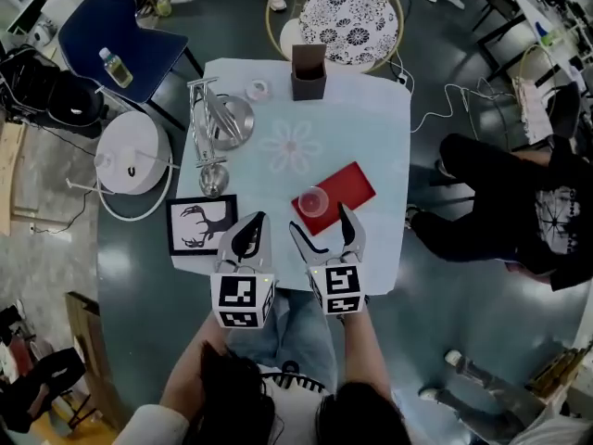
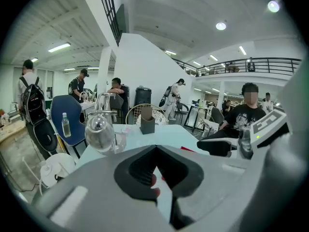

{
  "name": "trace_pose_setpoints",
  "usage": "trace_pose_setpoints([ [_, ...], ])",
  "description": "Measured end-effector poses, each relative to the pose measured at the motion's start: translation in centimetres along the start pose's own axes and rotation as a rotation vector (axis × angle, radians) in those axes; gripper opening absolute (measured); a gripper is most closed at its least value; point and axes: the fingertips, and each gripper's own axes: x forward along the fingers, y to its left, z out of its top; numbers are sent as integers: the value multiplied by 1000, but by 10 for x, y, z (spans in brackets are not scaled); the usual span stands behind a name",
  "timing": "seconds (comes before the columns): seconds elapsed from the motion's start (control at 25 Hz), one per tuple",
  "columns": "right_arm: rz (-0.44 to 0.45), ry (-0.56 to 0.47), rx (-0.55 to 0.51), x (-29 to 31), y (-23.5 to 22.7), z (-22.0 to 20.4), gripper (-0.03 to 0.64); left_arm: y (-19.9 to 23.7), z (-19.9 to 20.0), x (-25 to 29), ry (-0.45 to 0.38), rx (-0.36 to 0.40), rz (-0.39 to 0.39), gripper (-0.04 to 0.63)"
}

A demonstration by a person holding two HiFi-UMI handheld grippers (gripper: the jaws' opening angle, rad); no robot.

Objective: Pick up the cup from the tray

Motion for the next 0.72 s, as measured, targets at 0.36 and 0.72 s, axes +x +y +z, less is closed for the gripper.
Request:
trace_pose_setpoints([
  [0.36,29,94,39,47,-17,-43,433,15,-15,43,63,-19,75,0],
  [0.72,1,132,26,76,-19,-50,399,21,-28,66,110,-12,60,0],
])
